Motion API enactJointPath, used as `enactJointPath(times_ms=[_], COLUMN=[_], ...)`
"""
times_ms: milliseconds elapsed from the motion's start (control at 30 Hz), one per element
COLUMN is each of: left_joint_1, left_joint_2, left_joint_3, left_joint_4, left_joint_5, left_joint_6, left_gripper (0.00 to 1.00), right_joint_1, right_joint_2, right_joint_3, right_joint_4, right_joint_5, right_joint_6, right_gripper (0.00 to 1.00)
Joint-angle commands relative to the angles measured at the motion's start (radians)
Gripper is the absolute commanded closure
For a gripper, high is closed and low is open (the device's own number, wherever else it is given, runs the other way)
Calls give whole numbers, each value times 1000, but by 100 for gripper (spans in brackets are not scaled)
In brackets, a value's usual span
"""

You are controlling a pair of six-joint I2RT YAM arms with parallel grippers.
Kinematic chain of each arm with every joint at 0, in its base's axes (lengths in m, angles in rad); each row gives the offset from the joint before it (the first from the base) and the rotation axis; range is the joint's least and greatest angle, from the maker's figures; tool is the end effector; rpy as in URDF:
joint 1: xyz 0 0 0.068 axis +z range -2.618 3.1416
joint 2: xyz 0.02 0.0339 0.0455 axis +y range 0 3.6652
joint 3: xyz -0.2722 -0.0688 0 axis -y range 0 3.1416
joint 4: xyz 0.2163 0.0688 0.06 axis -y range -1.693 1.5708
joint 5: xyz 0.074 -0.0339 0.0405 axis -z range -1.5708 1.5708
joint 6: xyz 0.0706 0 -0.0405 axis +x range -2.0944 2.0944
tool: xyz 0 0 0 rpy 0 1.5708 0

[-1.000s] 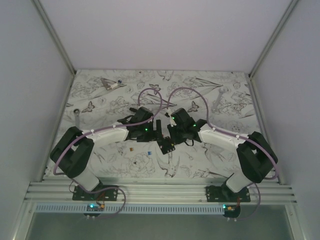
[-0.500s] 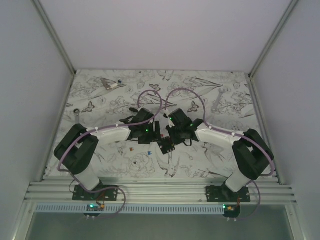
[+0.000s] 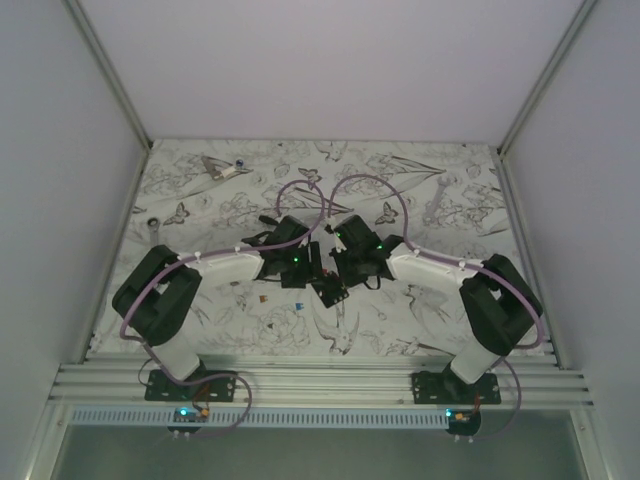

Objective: Snap on the fuse box
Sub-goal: Install the fuse at the fuse box base, then pick up the fuse from the center of the board.

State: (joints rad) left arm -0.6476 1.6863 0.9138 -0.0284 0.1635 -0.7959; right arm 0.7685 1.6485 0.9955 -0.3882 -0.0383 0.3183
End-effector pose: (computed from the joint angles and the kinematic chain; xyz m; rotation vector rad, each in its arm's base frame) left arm 0.2707 -0.2192 0.1728 -0.1041 2.5394 -0.8362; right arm 0.2299 0.2260 0.1764 -0.6110 2.6061 0.4192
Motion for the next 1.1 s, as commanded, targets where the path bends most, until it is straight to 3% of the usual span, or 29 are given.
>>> enactJointPath(times_ms=[0, 367, 533, 800, 1067], left_joint_1=[7, 6, 22, 221, 425], left_joint_2=[-20, -231, -343, -524, -698], left_joint_3=[-16, -43, -81, -224, -337], left_joint_4=[-18, -252, -343, -354, -356], left_joint_5=[-15, -124, -174, -89, 23], left_joint_6=[0, 47, 55, 33, 31], left_gripper=[35, 33, 30, 20, 5], right_joint_1=[10, 8, 26, 99, 199], right_joint_2=[27, -124, -129, -88, 77], right_joint_3=[8, 62, 58, 110, 228], right_joint_4=[-31, 16, 25, -11, -94], right_joint_5=[43, 12, -45, -149, -241], right_joint_6=[4, -35, -104, -284, -544], right_gripper=[95, 64, 54, 42, 40])
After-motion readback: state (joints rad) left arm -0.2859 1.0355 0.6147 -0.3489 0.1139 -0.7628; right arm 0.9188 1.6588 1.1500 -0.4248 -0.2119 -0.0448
